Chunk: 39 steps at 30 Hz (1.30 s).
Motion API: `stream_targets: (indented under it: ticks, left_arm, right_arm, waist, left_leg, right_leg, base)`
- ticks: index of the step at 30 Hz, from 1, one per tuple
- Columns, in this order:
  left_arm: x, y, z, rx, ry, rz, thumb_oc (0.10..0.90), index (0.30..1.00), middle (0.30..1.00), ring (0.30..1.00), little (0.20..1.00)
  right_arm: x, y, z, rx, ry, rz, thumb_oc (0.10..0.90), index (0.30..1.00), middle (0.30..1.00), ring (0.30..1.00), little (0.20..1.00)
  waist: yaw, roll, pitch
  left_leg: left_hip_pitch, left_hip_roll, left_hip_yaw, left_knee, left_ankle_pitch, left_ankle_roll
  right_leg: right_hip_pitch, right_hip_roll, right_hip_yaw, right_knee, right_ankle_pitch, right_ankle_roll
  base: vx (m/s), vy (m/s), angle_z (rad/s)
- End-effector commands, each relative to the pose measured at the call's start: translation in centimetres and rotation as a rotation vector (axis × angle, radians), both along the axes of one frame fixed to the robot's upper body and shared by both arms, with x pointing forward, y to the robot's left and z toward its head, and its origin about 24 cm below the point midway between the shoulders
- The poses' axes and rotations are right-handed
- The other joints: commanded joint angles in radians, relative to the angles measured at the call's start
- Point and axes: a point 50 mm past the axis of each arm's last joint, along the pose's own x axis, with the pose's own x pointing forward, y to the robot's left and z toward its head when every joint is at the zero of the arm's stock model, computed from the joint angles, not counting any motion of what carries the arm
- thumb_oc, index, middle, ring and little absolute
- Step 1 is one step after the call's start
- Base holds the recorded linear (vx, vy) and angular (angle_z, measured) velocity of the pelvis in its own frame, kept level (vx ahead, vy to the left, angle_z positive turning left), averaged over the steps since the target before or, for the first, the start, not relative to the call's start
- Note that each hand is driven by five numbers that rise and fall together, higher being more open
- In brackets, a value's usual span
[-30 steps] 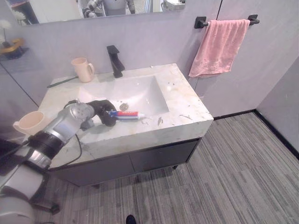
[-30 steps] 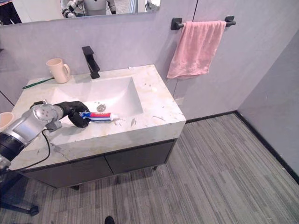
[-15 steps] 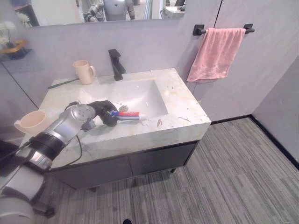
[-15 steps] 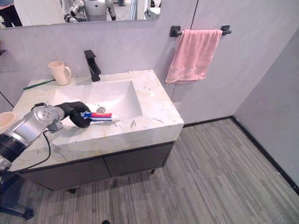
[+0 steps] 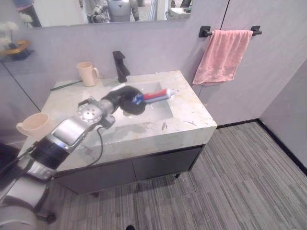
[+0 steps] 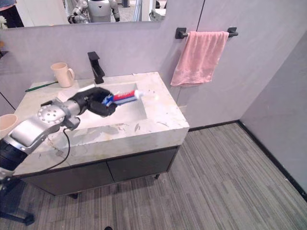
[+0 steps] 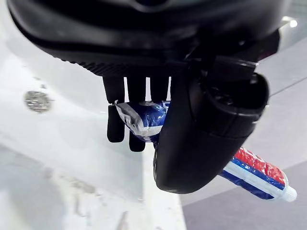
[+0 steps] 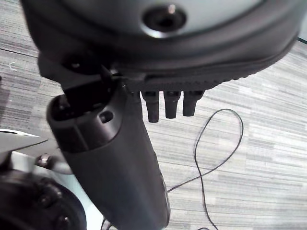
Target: Organize the bathroom.
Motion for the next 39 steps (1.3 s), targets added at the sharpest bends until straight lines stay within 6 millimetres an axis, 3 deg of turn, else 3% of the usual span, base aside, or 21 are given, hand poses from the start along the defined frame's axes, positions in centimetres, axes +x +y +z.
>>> stream_targets:
  ticks: [1,6,7,12,13,15,16,18,22,23,24,25,26,27,28,31,33,37,38,39]
  left_arm:
    - [-0.3,0.9,9.3,-0.164,-0.333,0.067,0.4,0.3,0.3,0.3,0.3]
    - [-1.0,0.8,10.7,-0.276,-0.406,0.056,0.4,0.3,0.3,0.3,0.3]
    - [-1.5,0.9,11.1,-0.328,-0.433,0.052,0.4,0.3,0.3,0.3,0.3]
    - [-2.5,0.8,11.5,-0.382,-0.421,0.061,0.4,0.3,0.3,0.3,0.3]
    - [-2.5,0.9,11.9,-0.39,-0.412,0.078,0.4,0.3,0.3,0.3,0.3]
    - [-2.5,1.1,12.3,-0.385,-0.413,0.096,0.4,0.3,0.3,0.3,0.3]
    - [-2.5,1.3,12.7,-0.398,-0.409,0.112,0.4,0.3,0.3,0.3,0.3]
    - [-2.5,1.4,13.0,-0.402,-0.41,0.127,0.4,0.3,0.3,0.3,0.3]
    - [-1.9,2.7,14.1,-0.442,-0.397,0.185,0.4,0.3,0.3,0.3,0.3]
    - [-1.7,3.1,14.3,-0.451,-0.393,0.195,0.4,0.3,0.3,0.3,0.3]
    - [-1.2,3.7,14.7,-0.463,-0.388,0.211,0.4,0.3,0.3,0.3,0.3]
    - [-1.1,3.8,14.9,-0.465,-0.389,0.212,0.4,0.3,0.3,0.3,0.3]
    - [-0.6,4.3,15.2,-0.481,-0.386,0.222,0.4,0.3,0.3,0.3,0.3]
    - [-0.6,4.3,15.3,-0.483,-0.387,0.223,0.4,0.3,0.3,0.3,0.3]
    - [-0.2,4.6,15.6,-0.492,-0.386,0.23,0.4,0.3,0.3,0.3,0.3]
    - [0.4,4.8,16.5,-0.509,-0.385,0.231,0.4,0.3,0.3,0.3,0.3]
    - [0.9,4.6,17.6,-0.524,-0.383,0.23,0.4,0.3,0.3,0.3,0.3]
    - [1.6,4.9,18.5,-0.537,-0.372,0.225,0.4,0.3,0.3,0.3,0.3]
    - [1.6,4.9,18.5,-0.537,-0.372,0.225,0.4,0.3,0.3,0.3,0.3]
    - [2.0,4.8,18.6,-0.543,-0.364,0.218,0.4,0.3,0.3,0.3,0.3]
  right_arm:
    - [-1.9,-2.4,0.4,-0.1,0.047,-0.046,0.8,0.9,0.9,0.9,0.9]
    - [-1.4,-4.2,0.9,-0.221,-0.083,-0.266,0.8,0.9,0.9,0.9,0.9]
    - [-0.7,-6.2,1.6,-0.293,-0.177,-0.388,0.8,0.9,0.9,0.9,0.9]
    - [1.0,-10.4,3.7,-0.406,-0.404,-0.599,0.8,0.9,0.9,0.9,0.9]
    - [2.1,-12.9,5.4,-0.448,-0.549,-0.685,0.8,0.9,0.9,0.9,0.9]
    - [3.5,-15.0,7.3,-0.5,-0.686,-0.723,0.8,0.9,0.9,0.9,0.9]
    - [5.8,-17.1,10.2,-0.513,-0.857,-0.77,0.8,0.9,0.9,0.9,0.9]
    - [6.9,-18.0,11.8,-0.525,-0.943,-0.768,0.8,0.9,0.9,0.9,0.9]
    - [11.9,-20.6,20.4,-0.477,-1.365,-0.717,0.8,0.9,0.9,0.9,0.9]
    - [13.2,-20.6,22.5,-0.457,-1.456,-0.687,0.8,0.9,0.9,0.9,0.9]
    - [15.4,-20.2,26.2,-0.397,-1.591,-0.646,0.8,0.9,0.9,0.9,0.9]
    - [15.7,-20.1,26.8,-0.38,-1.616,-0.641,0.8,0.9,0.9,0.9,0.9]
    - [17.5,-19.1,29.8,-0.29,-1.734,-0.594,0.8,0.9,0.9,0.9,0.9]
    - [17.9,-18.9,30.3,-0.273,-1.748,-0.587,0.8,0.9,0.9,0.9,0.9]
    - [19.3,-17.8,32.5,-0.191,-1.82,-0.539,0.8,0.9,0.9,0.9,0.9]
    - [22.3,-14.8,36.7,0.037,-1.927,-0.424,0.8,0.9,0.9,0.9,0.9]
    - [24.9,-11.4,40.0,0.274,-1.97,-0.317,0.8,0.9,0.9,0.9,0.9]
    - [27.1,-7.8,44.2,0.532,-2.0,-0.213,0.8,0.9,0.9,0.9,0.9]
    - [27.1,-7.8,44.2,0.532,-2.0,-0.213,0.8,0.9,0.9,0.9,0.9]
    - [27.8,-6.3,46.2,0.609,-2.014,-0.176,0.8,0.9,0.9,0.9,0.9]
  waist:
    - [0.024,0.022,-0.026]
    - [0.02,0.007,-0.03]
    - [0.017,-0.005,-0.029]
    - [0.01,-0.03,-0.026]
    - [0.003,-0.041,-0.027]
    - [-0.003,-0.047,-0.032]
    - [-0.013,-0.051,-0.037]
    - [-0.018,-0.052,-0.039]
    - [-0.036,-0.045,-0.052]
    - [-0.038,-0.043,-0.056]
    - [-0.039,-0.038,-0.06]
    - [-0.038,-0.037,-0.06]
    - [-0.035,-0.032,-0.065]
    - [-0.035,-0.031,-0.065]
    - [-0.033,-0.027,-0.069]
    - [-0.025,-0.023,-0.075]
    - [-0.02,-0.024,-0.081]
    - [-0.006,-0.029,-0.094]
    - [-0.006,-0.029,-0.094]
    - [0.003,-0.032,-0.101]
  left_leg:
    - [0.036,-0.006,-0.061,0.069,-0.167,-0.01]
    - [0.052,-0.001,-0.055,0.052,-0.161,-0.017]
    - [0.057,0.002,-0.054,0.05,-0.159,-0.018]
    - [0.072,0.007,-0.052,0.046,-0.158,-0.016]
    - [0.082,0.01,-0.048,0.045,-0.161,-0.017]
    - [0.08,0.012,-0.044,0.043,-0.158,-0.017]
    - [0.083,0.013,-0.041,0.041,-0.157,-0.018]
    - [0.085,0.012,-0.04,0.038,-0.156,-0.018]
    - [0.091,0.009,-0.032,0.029,-0.155,-0.017]
    - [0.092,0.008,-0.031,0.026,-0.154,-0.017]
    - [0.099,0.006,-0.028,0.02,-0.158,-0.018]
    - [0.096,0.007,-0.027,0.02,-0.153,-0.018]
    - [0.094,0.004,-0.026,0.017,-0.151,-0.018]
    - [0.094,0.004,-0.025,0.016,-0.152,-0.018]
    - [0.095,0.003,-0.024,0.014,-0.151,-0.019]
    - [0.096,0.002,-0.02,0.011,-0.15,-0.02]
    - [0.097,0.001,-0.017,0.004,-0.149,-0.021]
    - [0.095,-0.002,-0.015,0.003,-0.147,-0.02]
    - [0.095,-0.002,-0.015,0.003,-0.147,-0.02]
    - [0.095,-0.003,-0.014,0.004,-0.147,-0.02]
  right_leg:
    - [-0.07,0.025,-0.07,0.068,-0.03,0.045]
    - [-0.062,0.028,-0.067,0.058,-0.019,0.052]
    - [-0.061,0.029,-0.067,0.057,-0.012,0.054]
    - [-0.055,0.031,-0.06,0.058,-0.004,0.054]
    - [-0.049,0.031,-0.059,0.061,-0.005,0.057]
    - [-0.053,0.032,-0.057,0.061,-0.001,0.057]
    - [-0.053,0.034,-0.052,0.059,0.003,0.058]
    - [-0.052,0.035,-0.048,0.058,0.003,0.058]
    - [-0.052,0.037,-0.033,0.056,0.0,0.059]
    - [-0.052,0.037,-0.031,0.056,-0.001,0.059]
    - [-0.05,0.037,-0.028,0.058,-0.009,0.061]
    - [-0.052,0.037,-0.028,0.057,-0.005,0.06]
    - [-0.053,0.037,-0.026,0.055,-0.006,0.06]
    - [-0.054,0.038,-0.026,0.055,-0.006,0.06]
    - [-0.054,0.037,-0.026,0.055,-0.008,0.06]
    - [-0.055,0.035,-0.032,0.056,-0.012,0.06]
    - [-0.055,0.036,-0.038,0.054,-0.014,0.06]
    - [-0.052,0.033,-0.052,0.051,-0.014,0.06]
    - [-0.052,0.033,-0.052,0.051,-0.014,0.06]
    - [-0.049,0.03,-0.061,0.05,-0.014,0.06]
  base:
    - [0.0,0.0,0.0]
    - [0.0,-0.002,-0.01]
    - [0.0,0.0,0.0]
    - [0.02,-0.013,0.0]
    - [0.03,-0.003,-0.01]
    - [0.03,0.012,-0.03]
    - [0.03,0.026,-0.08]
    - [0.03,0.045,-0.07]
    - [0.03,0.099,-0.05]
    - [0.06,0.127,-0.09]
    - [0.03,0.101,-0.05]
    - [0.03,0.123,-0.07]
    - [0.0,0.071,-0.11]
    - [0.03,0.103,-0.15]
    - [0.02,0.077,-0.2]
    - [0.01,0.084,-0.12]
    - [0.01,0.07,-0.06]
    - [0.0,0.034,-0.04]
    - [0.0,0.036,0.01]
    - [0.0,0.036,0.0]
